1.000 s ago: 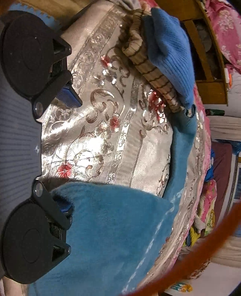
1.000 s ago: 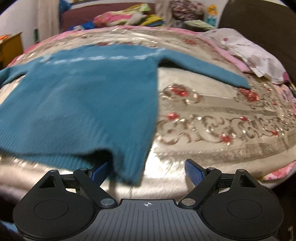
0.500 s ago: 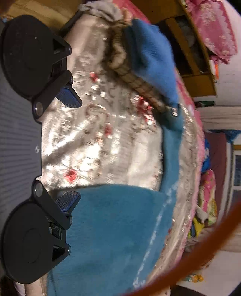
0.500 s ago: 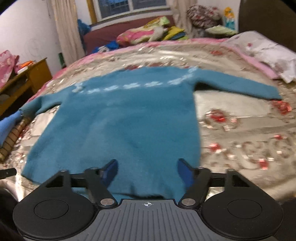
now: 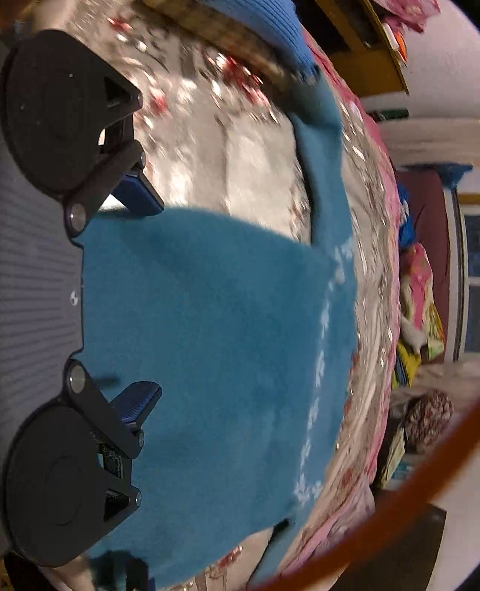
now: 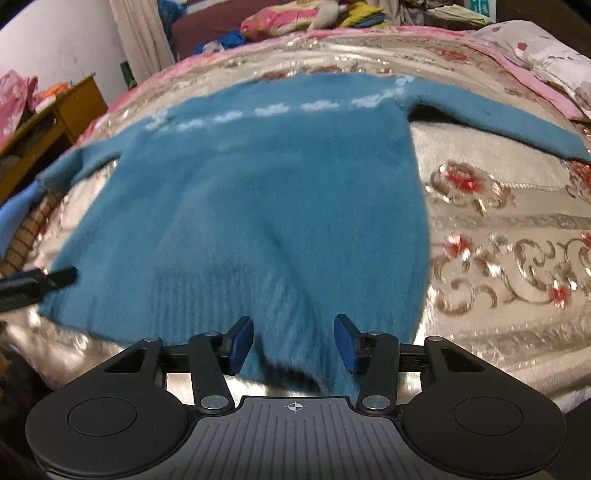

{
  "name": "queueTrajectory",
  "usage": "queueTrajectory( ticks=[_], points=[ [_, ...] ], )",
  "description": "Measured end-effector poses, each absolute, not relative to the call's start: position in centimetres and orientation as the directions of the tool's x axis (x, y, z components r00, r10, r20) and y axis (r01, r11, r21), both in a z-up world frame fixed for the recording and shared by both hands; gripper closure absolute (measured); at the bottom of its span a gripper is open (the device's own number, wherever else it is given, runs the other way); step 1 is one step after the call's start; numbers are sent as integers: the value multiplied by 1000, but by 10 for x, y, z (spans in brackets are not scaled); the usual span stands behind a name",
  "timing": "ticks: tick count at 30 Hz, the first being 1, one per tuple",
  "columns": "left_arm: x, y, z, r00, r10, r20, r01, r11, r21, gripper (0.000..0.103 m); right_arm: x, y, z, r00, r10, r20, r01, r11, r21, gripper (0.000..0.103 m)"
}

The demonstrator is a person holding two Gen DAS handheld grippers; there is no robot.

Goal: Fold small clothes

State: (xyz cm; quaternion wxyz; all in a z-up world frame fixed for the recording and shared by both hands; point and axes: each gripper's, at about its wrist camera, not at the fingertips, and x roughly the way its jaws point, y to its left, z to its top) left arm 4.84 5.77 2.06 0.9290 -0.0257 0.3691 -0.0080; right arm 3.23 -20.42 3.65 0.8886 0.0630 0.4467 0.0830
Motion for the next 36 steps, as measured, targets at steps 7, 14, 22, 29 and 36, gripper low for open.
queueTrajectory(
  ticks=[7,14,22,29,36],
  points=[
    [80,19,20,717,-80,-692,75,996,-38,1,64,-195,35,622,214,-753,-107,976,188,57],
    [102,-10,14,679,-70,-731,121,992,17,1,83,-199,28,621,228,-750,-105,972,208,57],
    [109,-22,0,632,-35,-774,113,992,47,0,85,-195,16,627,224,-746,-152,975,164,57],
    [110,-14,-6,610,-46,-791,63,998,-9,0,80,-197,13,639,242,-731,-176,970,166,53],
    [95,-16,-10,650,-32,-760,32,999,-15,0,77,-194,12,644,240,-726,-186,970,156,50]
  ],
)
